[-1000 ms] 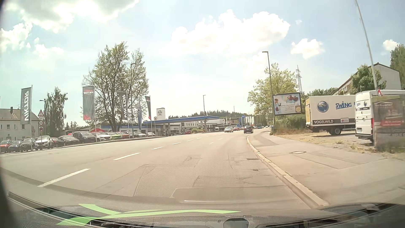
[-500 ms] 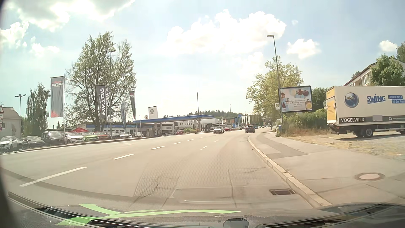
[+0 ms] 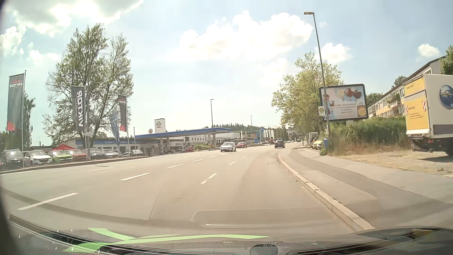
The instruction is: Follow the waypoints while adhering to traffic rules and regulations
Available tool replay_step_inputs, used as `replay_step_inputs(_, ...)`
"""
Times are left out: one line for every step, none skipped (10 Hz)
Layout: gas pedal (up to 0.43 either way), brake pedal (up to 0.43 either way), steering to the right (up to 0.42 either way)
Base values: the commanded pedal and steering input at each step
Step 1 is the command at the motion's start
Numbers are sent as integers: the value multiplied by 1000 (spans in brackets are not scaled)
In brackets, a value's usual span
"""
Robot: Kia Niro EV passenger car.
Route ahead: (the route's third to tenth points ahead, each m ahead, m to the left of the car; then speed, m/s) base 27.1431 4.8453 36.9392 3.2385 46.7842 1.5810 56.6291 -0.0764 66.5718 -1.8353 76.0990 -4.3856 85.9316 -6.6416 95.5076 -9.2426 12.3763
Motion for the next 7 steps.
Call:
replay_step_inputs(157,0,15)
replay_step_inputs(157,0,15)
replay_step_inputs(157,0,15)
replay_step_inputs(157,0,16)
replay_step_inputs(157,0,15)
replay_step_inputs(157,0,16)
replay_step_inputs(157,0,15)
